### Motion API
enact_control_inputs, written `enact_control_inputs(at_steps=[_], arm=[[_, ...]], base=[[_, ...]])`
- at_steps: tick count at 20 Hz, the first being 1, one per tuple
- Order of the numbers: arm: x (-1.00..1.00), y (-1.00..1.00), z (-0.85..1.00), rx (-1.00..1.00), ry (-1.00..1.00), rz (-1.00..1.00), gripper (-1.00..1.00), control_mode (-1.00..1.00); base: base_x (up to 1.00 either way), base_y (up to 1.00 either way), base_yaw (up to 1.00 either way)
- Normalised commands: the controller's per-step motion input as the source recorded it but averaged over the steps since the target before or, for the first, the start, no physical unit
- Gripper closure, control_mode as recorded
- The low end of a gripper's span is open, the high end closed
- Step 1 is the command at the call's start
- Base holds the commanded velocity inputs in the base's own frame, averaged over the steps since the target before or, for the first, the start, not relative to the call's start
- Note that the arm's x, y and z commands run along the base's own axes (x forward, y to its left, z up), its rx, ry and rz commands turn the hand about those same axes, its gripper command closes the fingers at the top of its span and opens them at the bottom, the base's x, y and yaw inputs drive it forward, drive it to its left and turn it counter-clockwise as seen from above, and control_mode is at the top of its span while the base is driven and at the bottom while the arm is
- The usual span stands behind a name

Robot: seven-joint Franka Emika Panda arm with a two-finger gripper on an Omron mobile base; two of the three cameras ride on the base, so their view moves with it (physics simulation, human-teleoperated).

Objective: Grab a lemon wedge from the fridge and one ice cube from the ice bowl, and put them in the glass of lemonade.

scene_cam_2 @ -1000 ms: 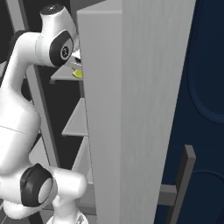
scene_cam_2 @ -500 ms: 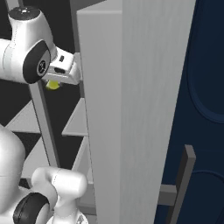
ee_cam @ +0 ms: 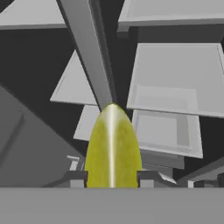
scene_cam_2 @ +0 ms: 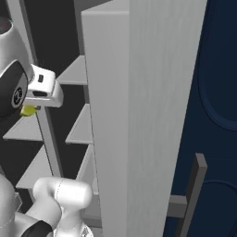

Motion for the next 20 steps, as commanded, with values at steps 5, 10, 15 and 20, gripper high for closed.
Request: enact_control_inputs(at_steps=[5, 10, 15, 20], arm=[[-0.58, 0.00, 0.00, -0.03, 0.07, 0.01, 1.00, -1.00], [0.00, 0.00, 0.00, 0.00, 0.05, 0.00, 1.00, -1.00], [0.00, 0.00, 0.00, 0.00, 0.01, 0.00, 1.00, -1.00], [0.00, 0.00, 0.00, 0.00, 0.00, 0.00, 1.00, 1.00]], base=[[0.00, 0.00, 0.00], [0.00, 0.00, 0.00], [0.00, 0.00, 0.00], [-0.86, -0.12, -0.06]])
